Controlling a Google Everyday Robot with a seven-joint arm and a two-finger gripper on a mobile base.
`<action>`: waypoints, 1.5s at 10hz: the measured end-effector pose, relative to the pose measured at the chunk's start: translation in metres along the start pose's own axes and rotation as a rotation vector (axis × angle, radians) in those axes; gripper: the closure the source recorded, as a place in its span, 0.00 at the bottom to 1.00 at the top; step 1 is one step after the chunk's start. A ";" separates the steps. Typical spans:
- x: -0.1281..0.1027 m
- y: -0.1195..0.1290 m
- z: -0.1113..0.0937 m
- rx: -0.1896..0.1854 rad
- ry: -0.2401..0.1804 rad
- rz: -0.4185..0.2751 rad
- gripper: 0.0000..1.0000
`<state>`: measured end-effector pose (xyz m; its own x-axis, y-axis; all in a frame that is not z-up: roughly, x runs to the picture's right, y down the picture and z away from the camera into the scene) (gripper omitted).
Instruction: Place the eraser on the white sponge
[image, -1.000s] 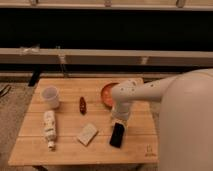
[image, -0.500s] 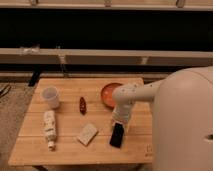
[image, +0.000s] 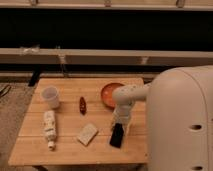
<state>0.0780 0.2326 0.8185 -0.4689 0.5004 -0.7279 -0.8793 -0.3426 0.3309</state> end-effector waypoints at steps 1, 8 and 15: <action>0.000 -0.003 0.003 0.012 0.022 0.017 0.39; 0.007 -0.014 -0.006 -0.053 0.075 0.069 0.99; 0.045 0.105 -0.042 -0.054 0.043 -0.313 1.00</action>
<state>-0.0318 0.1860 0.7948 -0.1717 0.5545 -0.8143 -0.9740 -0.2195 0.0559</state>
